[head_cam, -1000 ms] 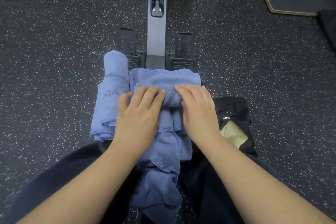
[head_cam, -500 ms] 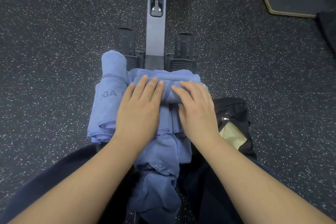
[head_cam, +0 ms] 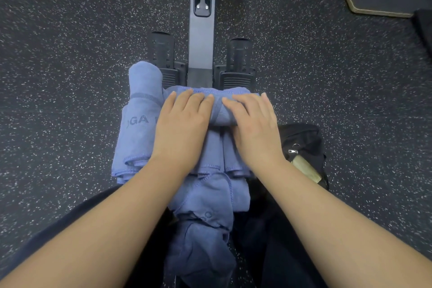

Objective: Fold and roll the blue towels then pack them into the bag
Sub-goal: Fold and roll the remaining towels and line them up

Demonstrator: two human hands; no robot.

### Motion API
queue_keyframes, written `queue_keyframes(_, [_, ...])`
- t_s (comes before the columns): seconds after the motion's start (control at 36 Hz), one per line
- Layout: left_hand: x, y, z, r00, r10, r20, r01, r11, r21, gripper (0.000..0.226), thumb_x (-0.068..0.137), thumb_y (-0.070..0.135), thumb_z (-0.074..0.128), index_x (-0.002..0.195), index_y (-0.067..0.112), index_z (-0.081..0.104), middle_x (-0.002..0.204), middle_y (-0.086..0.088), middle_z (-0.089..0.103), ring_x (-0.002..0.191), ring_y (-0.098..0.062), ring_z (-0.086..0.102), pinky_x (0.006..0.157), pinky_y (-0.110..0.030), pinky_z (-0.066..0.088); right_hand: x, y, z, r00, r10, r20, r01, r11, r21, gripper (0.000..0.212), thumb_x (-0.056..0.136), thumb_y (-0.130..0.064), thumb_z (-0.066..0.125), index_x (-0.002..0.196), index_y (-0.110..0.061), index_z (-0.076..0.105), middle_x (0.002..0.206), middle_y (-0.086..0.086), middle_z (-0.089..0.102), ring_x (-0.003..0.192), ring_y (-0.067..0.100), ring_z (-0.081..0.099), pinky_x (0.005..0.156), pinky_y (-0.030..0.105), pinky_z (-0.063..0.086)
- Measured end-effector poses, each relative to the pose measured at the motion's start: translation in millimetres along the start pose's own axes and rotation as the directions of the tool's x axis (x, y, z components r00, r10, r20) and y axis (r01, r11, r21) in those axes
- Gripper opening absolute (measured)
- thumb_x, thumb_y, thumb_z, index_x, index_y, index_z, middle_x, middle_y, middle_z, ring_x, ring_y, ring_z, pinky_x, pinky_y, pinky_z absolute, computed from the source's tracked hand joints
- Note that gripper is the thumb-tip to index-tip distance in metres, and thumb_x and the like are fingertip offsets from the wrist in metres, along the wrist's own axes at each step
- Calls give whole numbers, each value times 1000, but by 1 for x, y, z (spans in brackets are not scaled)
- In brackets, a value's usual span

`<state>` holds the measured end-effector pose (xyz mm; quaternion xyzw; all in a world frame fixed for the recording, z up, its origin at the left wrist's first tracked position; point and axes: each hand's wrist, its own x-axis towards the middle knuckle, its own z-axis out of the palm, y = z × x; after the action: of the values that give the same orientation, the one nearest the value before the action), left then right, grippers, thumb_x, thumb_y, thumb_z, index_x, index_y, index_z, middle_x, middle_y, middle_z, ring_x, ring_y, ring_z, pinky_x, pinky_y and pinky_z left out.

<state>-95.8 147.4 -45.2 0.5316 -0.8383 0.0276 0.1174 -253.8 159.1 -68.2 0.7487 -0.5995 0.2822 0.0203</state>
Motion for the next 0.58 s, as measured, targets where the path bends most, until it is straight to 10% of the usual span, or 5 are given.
queue_keyframes(0.33, [-18, -4, -21, 994, 101, 52, -94, 988, -122, 54, 73, 14, 29, 110, 6, 68, 100, -11, 70, 95, -33, 67, 89, -50, 49, -16, -13, -35, 991, -32, 129, 36, 999, -21, 41, 76, -13, 44, 110, -11, 66, 95, 8, 62, 89, 28, 51, 92, 36, 35])
queue_keyframes(0.58, [-23, -22, -23, 955, 243, 171, -210, 959, -189, 70, 42, -5, 78, 107, 17, 66, 102, -4, 69, 103, -27, 65, 94, -47, 44, -41, -34, -51, 964, -12, 265, 30, 998, -63, 41, 70, -25, 71, 108, -18, 56, 91, 4, 60, 79, 29, 56, 68, 36, 50])
